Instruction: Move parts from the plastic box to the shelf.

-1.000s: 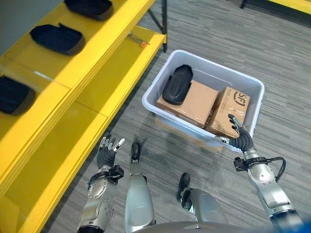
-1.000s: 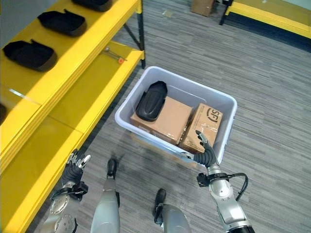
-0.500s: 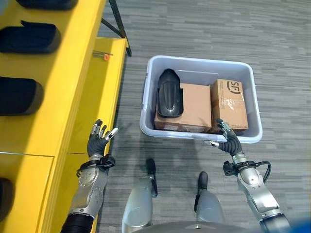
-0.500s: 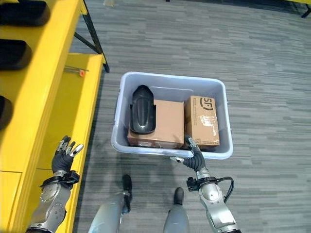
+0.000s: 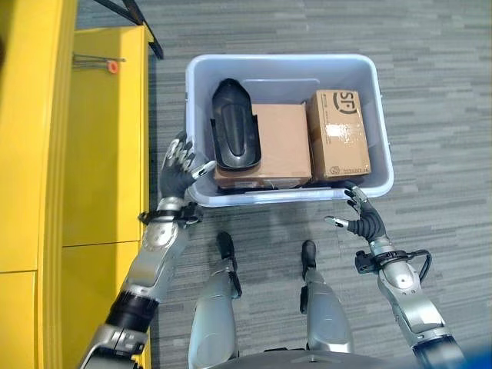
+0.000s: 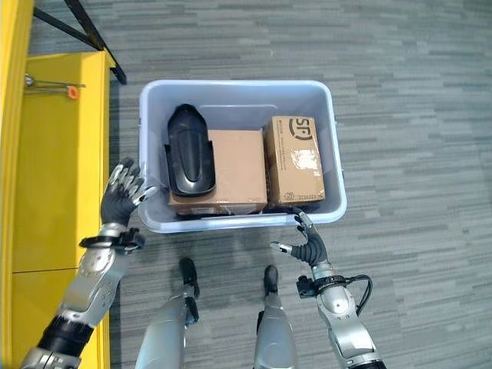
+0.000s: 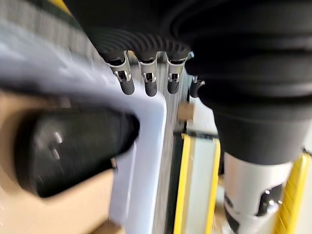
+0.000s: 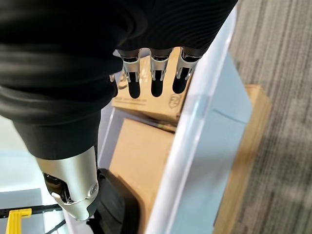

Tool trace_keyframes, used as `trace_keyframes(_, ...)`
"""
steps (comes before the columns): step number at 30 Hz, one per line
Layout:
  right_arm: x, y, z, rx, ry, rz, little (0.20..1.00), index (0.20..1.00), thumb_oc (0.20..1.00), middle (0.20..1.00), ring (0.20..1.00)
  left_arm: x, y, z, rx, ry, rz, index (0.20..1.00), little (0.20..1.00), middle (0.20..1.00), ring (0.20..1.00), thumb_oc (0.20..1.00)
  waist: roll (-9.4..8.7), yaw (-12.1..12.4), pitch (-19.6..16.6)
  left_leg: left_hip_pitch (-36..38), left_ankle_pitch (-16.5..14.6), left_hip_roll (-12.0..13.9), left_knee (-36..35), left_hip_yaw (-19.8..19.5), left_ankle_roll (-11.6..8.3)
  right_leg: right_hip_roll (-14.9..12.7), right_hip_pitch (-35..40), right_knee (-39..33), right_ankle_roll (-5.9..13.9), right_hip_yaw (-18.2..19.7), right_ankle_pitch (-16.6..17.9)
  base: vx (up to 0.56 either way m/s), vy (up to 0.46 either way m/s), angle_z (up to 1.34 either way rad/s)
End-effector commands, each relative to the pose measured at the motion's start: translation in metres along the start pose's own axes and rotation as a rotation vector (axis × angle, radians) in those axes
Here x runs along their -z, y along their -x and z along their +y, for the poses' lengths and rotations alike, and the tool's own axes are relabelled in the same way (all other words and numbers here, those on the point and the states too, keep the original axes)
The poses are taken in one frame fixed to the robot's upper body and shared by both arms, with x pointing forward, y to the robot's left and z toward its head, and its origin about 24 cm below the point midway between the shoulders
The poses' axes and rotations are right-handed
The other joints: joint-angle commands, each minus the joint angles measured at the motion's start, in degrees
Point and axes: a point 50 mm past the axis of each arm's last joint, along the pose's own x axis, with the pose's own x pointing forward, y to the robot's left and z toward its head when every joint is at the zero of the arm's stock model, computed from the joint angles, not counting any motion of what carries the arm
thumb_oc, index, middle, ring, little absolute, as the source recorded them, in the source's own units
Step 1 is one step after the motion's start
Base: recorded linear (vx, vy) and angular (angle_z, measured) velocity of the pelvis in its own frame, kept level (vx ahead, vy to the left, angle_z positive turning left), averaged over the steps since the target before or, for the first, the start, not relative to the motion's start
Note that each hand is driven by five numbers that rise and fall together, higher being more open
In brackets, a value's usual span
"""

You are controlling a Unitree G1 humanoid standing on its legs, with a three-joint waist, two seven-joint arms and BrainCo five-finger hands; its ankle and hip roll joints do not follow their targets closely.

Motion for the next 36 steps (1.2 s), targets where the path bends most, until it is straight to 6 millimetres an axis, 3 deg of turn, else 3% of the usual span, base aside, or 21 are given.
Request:
trace_keyframes(1, -0.022, 0.002, -0.012, 0.033, -0.004, -0.126, 1.000, 1.000, 1.000, 1.000, 1.000, -0.021, -0.006, 0.003, -0.036, 0.004, -0.142, 1.000, 1.000, 1.000, 1.000, 1.000, -0.19, -0.9, -2.3, 1.5, 1.8, 7.7, -0.2, -2.0, -5.27, -4.0, -0.5, 0.7, 2.66, -0.3, 3.6, 0.00, -0.046, -0.25)
trace_keyframes(4, -0.027, 0.000, -0.009, 0.032, 0.000, -0.152, 1.000, 1.000, 1.000, 1.000, 1.000, -0.036, -0.028, -0.019, -0.001, 0.034, -0.209, 1.000, 1.000, 1.000, 1.000, 1.000, -0.44, -2.6, -1.1, -0.1, 2.6, 8.0, -1.0, -1.3, -5.68, -3.8, -3.1, 0.1, 3.00, 0.7, 4.8, 0.01, -0.042, -0.29)
trace_keyframes(7, -0.030, -0.002, -0.007, 0.032, -0.002, -0.165, 1.000, 1.000, 1.000, 1.000, 1.000, -0.040, -0.036, -0.027, 0.002, 0.036, -0.225, 1.000, 1.000, 1.000, 1.000, 1.000, -0.64, -3.3, -0.4, -1.0, 2.7, 8.2, -0.8, -1.2, -5.76, -3.7, -4.1, 0.3, 2.91, 0.8, 4.9, 0.03, -0.033, -0.12)
trace_keyframes(8, -0.031, -0.001, -0.006, 0.034, -0.005, -0.176, 1.000, 1.000, 1.000, 1.000, 1.000, -0.043, -0.041, -0.031, 0.001, 0.041, -0.236, 1.000, 1.000, 1.000, 1.000, 1.000, -0.76, -3.8, 0.1, -1.0, 1.4, 8.3, -0.4, -1.7, -6.40, -3.6, -3.9, 0.5, 3.03, 0.8, 4.0, 0.08, -0.035, -0.09)
trace_keyframes(13, -0.034, -0.001, -0.005, 0.038, -0.012, -0.195, 1.000, 1.000, 1.000, 1.000, 1.000, -0.053, -0.054, -0.029, -0.062, -0.008, -0.284, 1.000, 1.000, 1.000, 1.000, 1.000, -1.16, -4.7, 1.6, -3.2, 1.6, 8.5, -0.1, -2.1, -6.62, -3.1, -6.2, 1.8, 2.78, 0.7, 3.6, 0.01, -0.042, -0.02)
trace_keyframes(15, -0.033, -0.001, -0.004, 0.039, -0.017, -0.196, 1.000, 1.000, 1.000, 1.000, 1.000, -0.058, -0.059, -0.023, -0.105, -0.027, -0.301, 1.000, 1.000, 1.000, 1.000, 1.000, -1.21, -4.8, 2.0, -3.9, 1.9, 8.6, -0.2, -2.2, -6.71, -2.9, -6.8, 1.9, 2.69, 0.6, 3.6, -0.01, -0.043, 0.09)
trace_keyframes(16, -0.031, 0.001, -0.003, 0.042, -0.016, -0.188, 1.000, 1.000, 1.000, 1.000, 1.000, -0.068, -0.063, -0.010, -0.167, -0.061, -0.346, 1.000, 1.000, 1.000, 1.000, 1.000, -1.25, -4.8, 2.2, -4.8, 2.3, 8.6, -0.5, -2.4, -6.85, -2.6, -7.6, 1.9, 2.55, 0.4, 3.8, 0.01, -0.046, 0.07)
trace_keyframes(20, -0.026, 0.004, -0.003, 0.049, -0.018, -0.174, 1.000, 1.000, 1.000, 1.000, 1.000, -0.087, -0.061, 0.007, -0.257, -0.076, -0.440, 1.000, 1.000, 1.000, 1.000, 1.000, -1.51, -4.2, 2.2, -6.1, 2.4, 8.6, -0.6, -3.0, -7.04, -2.4, -8.1, 1.9, 2.53, -0.4, 3.6, 0.01, -0.038, 0.03)
trace_keyframes(27, -0.025, 0.006, -0.003, 0.048, -0.021, -0.174, 1.000, 1.000, 1.000, 1.000, 1.000, -0.102, -0.045, 0.009, -0.274, -0.045, -0.536, 1.000, 1.000, 1.000, 1.000, 1.000, -1.56, -3.4, 2.1, -7.2, 2.6, 8.1, -1.1, -4.3, -7.05, -2.4, -8.0, 1.7, 2.43, -1.4, 3.2, 0.01, -0.010, 0.10)
trace_keyframes(36, -0.025, 0.008, -0.001, 0.043, -0.017, -0.178, 1.000, 1.000, 1.000, 1.000, 1.000, -0.089, -0.046, 0.011, -0.308, -0.096, -0.491, 1.000, 1.000, 1.000, 1.000, 1.000, -2.06, -2.9, 2.6, -7.9, 2.7, 7.7, -1.6, -4.6, -6.98, -2.5, -8.3, 1.3, 2.38, -1.9, 3.4, 0.00, 0.005, 0.03)
